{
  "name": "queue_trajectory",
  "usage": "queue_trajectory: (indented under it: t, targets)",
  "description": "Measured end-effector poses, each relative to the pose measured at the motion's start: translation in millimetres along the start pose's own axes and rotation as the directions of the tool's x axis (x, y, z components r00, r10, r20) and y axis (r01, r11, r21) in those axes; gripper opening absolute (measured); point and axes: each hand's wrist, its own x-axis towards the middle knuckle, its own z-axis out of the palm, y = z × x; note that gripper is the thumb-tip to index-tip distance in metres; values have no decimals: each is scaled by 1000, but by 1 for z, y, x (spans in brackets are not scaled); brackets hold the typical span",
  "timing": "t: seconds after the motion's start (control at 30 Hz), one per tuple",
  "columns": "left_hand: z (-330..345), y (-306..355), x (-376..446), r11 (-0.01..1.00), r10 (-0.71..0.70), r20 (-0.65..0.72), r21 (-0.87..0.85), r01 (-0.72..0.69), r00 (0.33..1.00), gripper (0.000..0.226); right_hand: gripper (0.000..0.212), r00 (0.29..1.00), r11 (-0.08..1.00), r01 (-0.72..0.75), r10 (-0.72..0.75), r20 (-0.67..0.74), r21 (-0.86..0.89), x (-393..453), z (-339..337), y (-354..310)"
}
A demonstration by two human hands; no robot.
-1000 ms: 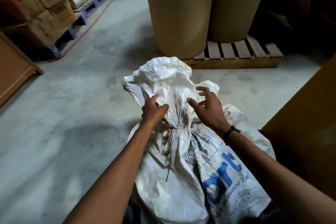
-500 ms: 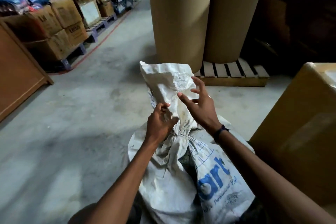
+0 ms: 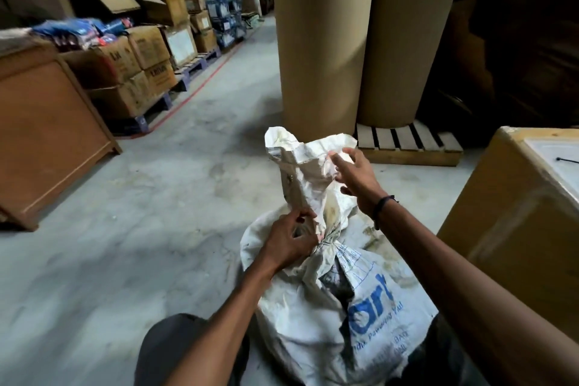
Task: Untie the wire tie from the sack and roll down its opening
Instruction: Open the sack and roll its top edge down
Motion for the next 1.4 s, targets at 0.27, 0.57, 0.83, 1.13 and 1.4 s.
queue_trajectory:
  t: [0.27,0.57,0.83,1.13,1.4]
  targets:
    - [4,5,-35,1000,6,80,-15,-5,997,39,35,999,999,-8,7,-37,-38,-41,-4,-12]
    - [-27,34,-72,784,-291,-255,-616,77,922,36,37,991,986,111,-101,90,-120,-126,-27,13]
    - [-96,96,-43,945,-167,-410,-326,27,897,41,43,962,957,195,-143,235,-216,-204,-42,35]
    - [-95,97,-32,993,-103,-76,49,107,992,23,73,949,945,185,-101,298,-271,-251,-57,65]
    - [-98,97,-38,996,87,-6,24,-86,996,24,97,936,950,165,-235,-261,-264,-190,-84,12]
